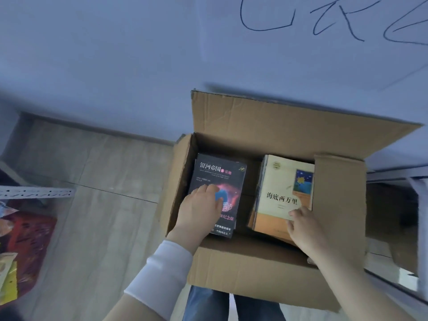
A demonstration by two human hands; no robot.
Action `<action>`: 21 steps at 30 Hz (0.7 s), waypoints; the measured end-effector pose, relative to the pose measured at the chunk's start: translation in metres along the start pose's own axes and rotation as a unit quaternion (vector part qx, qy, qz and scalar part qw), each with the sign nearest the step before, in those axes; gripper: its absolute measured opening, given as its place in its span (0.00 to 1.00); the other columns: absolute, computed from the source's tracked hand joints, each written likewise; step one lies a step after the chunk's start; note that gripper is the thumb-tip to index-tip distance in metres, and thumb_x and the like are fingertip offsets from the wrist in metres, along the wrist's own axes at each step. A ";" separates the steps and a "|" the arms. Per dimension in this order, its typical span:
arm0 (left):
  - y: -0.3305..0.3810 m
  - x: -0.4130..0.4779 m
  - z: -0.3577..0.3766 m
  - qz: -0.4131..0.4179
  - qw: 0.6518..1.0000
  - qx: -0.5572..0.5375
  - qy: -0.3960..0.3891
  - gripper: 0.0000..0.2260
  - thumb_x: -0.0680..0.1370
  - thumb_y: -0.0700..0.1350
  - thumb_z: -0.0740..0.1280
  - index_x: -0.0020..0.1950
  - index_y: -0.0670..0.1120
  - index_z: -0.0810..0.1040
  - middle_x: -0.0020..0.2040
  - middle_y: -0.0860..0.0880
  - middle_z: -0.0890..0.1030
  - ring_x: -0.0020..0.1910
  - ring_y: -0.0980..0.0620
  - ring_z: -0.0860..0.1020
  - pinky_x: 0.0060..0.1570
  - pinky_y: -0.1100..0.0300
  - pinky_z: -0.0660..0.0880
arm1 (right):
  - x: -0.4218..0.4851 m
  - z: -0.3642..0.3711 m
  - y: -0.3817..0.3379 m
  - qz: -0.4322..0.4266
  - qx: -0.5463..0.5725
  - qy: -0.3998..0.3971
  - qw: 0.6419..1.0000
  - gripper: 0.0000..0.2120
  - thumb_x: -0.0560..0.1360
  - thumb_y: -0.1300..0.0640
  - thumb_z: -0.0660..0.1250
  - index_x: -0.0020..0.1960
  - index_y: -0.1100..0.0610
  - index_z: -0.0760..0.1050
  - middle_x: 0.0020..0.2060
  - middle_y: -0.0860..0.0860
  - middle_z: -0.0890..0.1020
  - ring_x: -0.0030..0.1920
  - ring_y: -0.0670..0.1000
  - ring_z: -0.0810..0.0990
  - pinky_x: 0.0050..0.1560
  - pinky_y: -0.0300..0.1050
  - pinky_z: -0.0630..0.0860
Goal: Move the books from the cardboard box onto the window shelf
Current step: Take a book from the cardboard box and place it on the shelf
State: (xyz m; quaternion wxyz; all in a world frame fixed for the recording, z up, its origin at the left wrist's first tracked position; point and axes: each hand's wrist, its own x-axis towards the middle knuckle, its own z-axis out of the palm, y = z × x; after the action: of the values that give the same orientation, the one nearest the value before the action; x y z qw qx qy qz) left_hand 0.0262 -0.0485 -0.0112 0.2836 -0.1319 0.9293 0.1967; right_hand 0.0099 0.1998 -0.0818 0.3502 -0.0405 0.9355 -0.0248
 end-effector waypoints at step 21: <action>0.133 0.013 0.075 -0.011 0.997 0.011 -0.081 0.17 0.81 0.48 0.57 0.69 0.47 0.69 0.65 0.46 0.77 0.62 0.46 0.76 0.60 0.50 0.75 | -0.055 -0.057 0.156 0.043 0.063 0.134 0.988 0.17 0.78 0.53 0.58 0.63 0.58 0.73 0.57 0.55 0.78 0.59 0.55 0.75 0.49 0.46 0.75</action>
State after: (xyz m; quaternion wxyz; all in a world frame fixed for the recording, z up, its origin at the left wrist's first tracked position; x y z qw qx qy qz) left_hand 0.0039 0.1007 -0.0367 0.3617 -0.1227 0.9037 0.1936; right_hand 0.0043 0.3613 -0.0144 0.2246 0.0256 0.9713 -0.0742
